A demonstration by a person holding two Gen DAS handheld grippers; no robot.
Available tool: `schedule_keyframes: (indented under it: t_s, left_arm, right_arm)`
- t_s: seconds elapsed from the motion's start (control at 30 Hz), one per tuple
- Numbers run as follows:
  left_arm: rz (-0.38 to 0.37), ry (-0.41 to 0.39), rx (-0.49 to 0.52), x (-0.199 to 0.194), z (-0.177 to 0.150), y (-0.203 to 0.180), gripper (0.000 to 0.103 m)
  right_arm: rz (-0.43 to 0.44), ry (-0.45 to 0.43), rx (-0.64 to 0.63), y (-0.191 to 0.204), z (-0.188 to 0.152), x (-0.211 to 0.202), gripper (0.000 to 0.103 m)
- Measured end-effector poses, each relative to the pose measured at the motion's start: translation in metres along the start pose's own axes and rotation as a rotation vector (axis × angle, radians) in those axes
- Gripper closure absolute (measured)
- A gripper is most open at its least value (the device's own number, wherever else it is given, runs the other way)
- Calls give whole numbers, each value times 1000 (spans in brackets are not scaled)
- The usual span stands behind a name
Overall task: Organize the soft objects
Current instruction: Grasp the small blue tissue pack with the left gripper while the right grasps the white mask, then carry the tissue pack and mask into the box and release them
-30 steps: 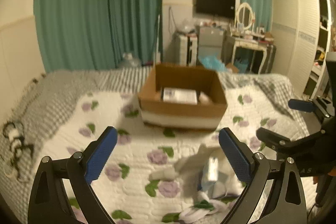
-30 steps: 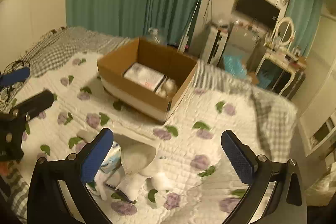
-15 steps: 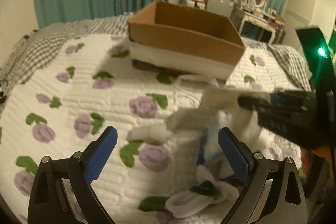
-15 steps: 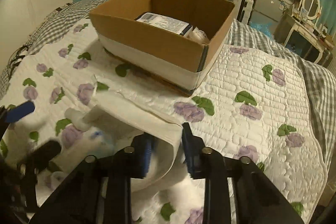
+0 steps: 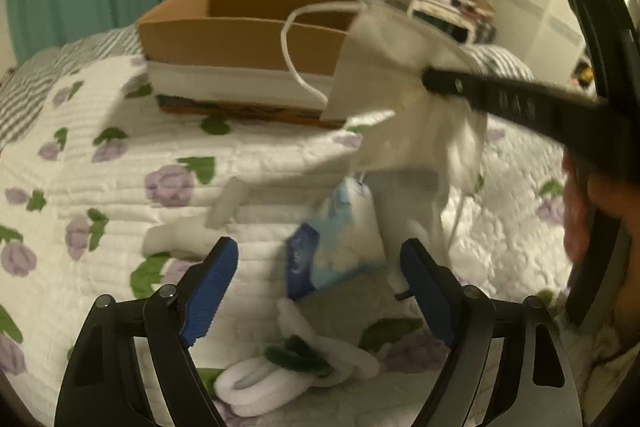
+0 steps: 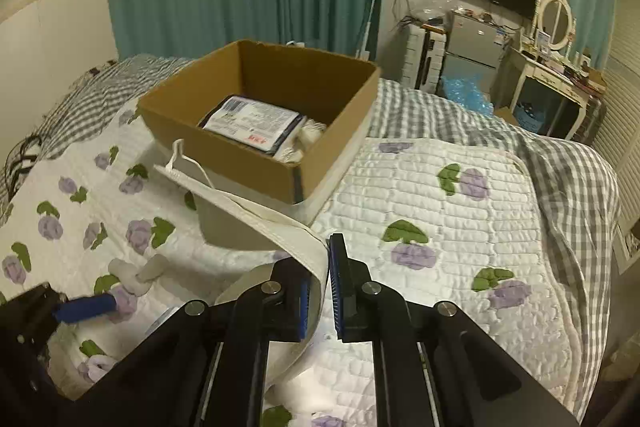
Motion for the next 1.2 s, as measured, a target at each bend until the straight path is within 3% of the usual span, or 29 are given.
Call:
schedule_keyframes:
  t_s: [0.1, 0.2, 0.23, 0.4, 0.7, 1.2]
  left_arm:
    - [8, 26, 25, 8, -2, -3, 23]
    - [-9, 73, 4, 22, -3, 0, 49]
    - [-13, 92, 6, 27, -4, 0, 64]
    - [-45, 110, 29, 30, -6, -1, 86]
    - [-65, -3, 46, -28, 9, 5, 87]
    - [-37, -171, 49, -127, 25, 28, 87]
  right_arm:
    - [-3, -11, 25, -8, -1, -6, 95]
    - [-13, -18, 35, -14, -2, -10, 95]
    - [-20, -17, 33, -14, -3, -11, 95]
    - [-22, -14, 34, -12, -5, -16, 95]
    - [-20, -66, 13, 5, 9, -57, 95]
    - [-43, -165, -98, 68, 41, -145, 95]
Point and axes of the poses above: each gripper's, at about its wrist camera, not at the fingertips, and x roughly the way its jaws point, y to its left, z to its top, the point moved 4 cm from there along x, roughly the way its jaws point, and after that the axes turned 10 degrees about -x, right-handed, at the moved point
